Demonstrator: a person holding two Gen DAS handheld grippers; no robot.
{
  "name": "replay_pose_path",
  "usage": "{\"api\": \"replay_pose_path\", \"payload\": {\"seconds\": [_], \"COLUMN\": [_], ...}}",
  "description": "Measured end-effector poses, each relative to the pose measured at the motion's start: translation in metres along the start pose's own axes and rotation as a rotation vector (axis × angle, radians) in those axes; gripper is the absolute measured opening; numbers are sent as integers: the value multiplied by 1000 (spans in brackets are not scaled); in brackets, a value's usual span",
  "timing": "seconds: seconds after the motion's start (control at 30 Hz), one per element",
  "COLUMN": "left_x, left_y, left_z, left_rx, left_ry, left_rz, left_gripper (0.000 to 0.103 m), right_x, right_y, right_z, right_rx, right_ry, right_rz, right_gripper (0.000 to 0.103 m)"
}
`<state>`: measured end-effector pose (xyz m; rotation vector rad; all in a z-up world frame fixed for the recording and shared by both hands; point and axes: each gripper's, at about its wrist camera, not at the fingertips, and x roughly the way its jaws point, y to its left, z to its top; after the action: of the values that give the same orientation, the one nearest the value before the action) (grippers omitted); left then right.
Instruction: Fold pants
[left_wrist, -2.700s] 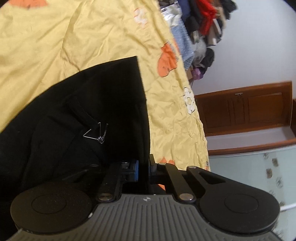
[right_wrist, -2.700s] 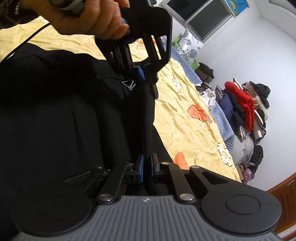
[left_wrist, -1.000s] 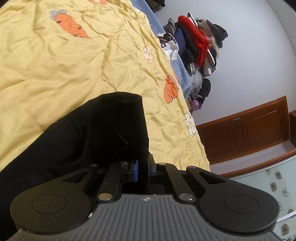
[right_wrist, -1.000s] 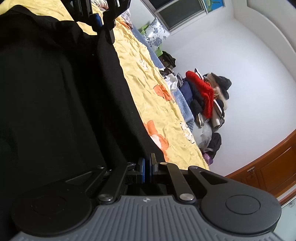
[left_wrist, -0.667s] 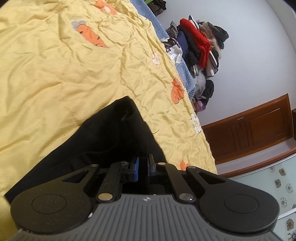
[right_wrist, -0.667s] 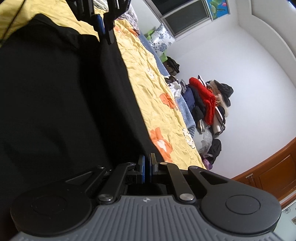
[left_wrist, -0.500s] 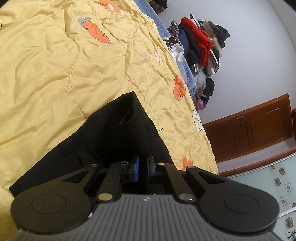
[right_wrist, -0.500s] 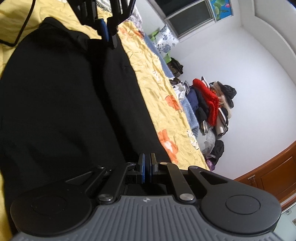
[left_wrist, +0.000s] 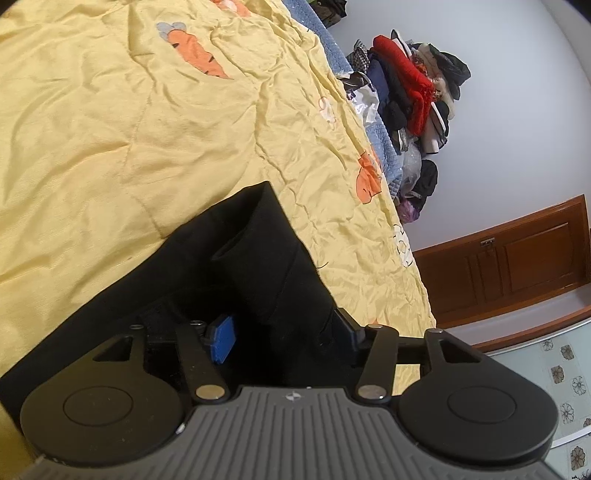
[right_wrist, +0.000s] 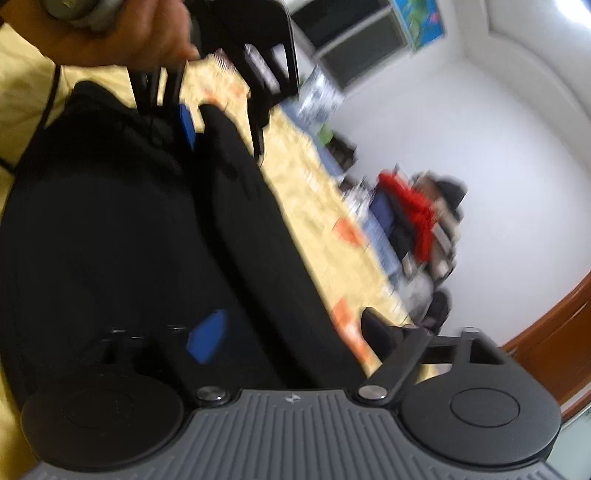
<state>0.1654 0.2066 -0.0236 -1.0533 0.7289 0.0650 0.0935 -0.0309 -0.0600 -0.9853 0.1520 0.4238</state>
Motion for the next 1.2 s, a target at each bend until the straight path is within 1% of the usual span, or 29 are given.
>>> {"api": "replay_pose_path", "payload": {"seconds": [0.03, 0.07, 0.1, 0.13, 0.17, 0.2, 0.27, 0.3, 0.37, 0.47, 0.5, 0.53, 0.57, 0.6, 0.63, 0.67, 0.7, 0.73, 0.77, 1.0, 1.2], "left_x": [1, 0, 0, 0, 0, -2, -6, -8, -11, -14, -15, -16, -17, -18, -20, -21, -21, -21, -21, -29, -50], "left_y": [-2, -5, -9, -12, -16, -18, -22, -23, -26, -28, -28, -27, -27, -26, -26, -26, -26, -25, -25, -12, -1], "left_z": [0, 0, 0, 0, 0, 0, 0, 0, 0, 0, 0, 0, 0, -1, -1, -2, -1, -2, -2, -5, -18], "left_rx": [-2, 1, 13, 30, 37, 39, 47, 53, 60, 63, 61, 59, 58, 63, 69, 76, 83, 86, 88, 92, 151], "left_ry": [1, 0, -2, 2, -1, -7, -23, -29, -39, -39, -41, -40, -39, -44, -52, -57, -59, -60, -59, -61, -65], "left_rz": [-13, -34, -59, -84, -102, -116, -150, -163, -179, -194, -195, -198, -203, -203, -197, -193, -190, -186, -182, -154, -111], "left_gripper": [57, 48, 39, 21, 14, 14, 6, 6, 6, 6, 6, 5, 5, 5, 5, 5, 5, 5, 5, 5, 5], "right_x": [1, 2, 3, 4, 6, 9, 12, 14, 22, 40, 45, 52, 56, 61, 64, 68, 70, 72, 71, 43, 12], "right_y": [0, -1, -2, -4, -6, -8, -8, -8, -10, -13, -16, -20, -22, -26, -27, -31, -33, -34, -34, -15, 0], "right_z": [2, 4, 5, 7, 8, 10, 14, 15, 18, 18, 18, 17, 19, 18, 17, 16, 15, 14, 13, 16, 19], "right_rx": [-9, -5, 9, 25, 39, 52, 65, 69, 83, 101, 112, 126, 138, 152, 166, 179, 184, 184, 181, 103, 53], "right_ry": [-3, 1, -2, -7, -8, -6, -16, -24, -26, 6, 14, 31, 44, 58, 72, 81, 88, 91, 88, 60, 44], "right_rz": [-5, -6, -10, -12, -8, -2, -17, -26, -15, 1, 3, 15, 21, 17, 18, 23, 27, 28, 28, 39, 79], "right_gripper": [83, 83, 83, 83, 83, 83, 83, 83, 83, 82, 80, 76, 59, 45, 40, 28, 21, 16, 9, 7, 7]}}
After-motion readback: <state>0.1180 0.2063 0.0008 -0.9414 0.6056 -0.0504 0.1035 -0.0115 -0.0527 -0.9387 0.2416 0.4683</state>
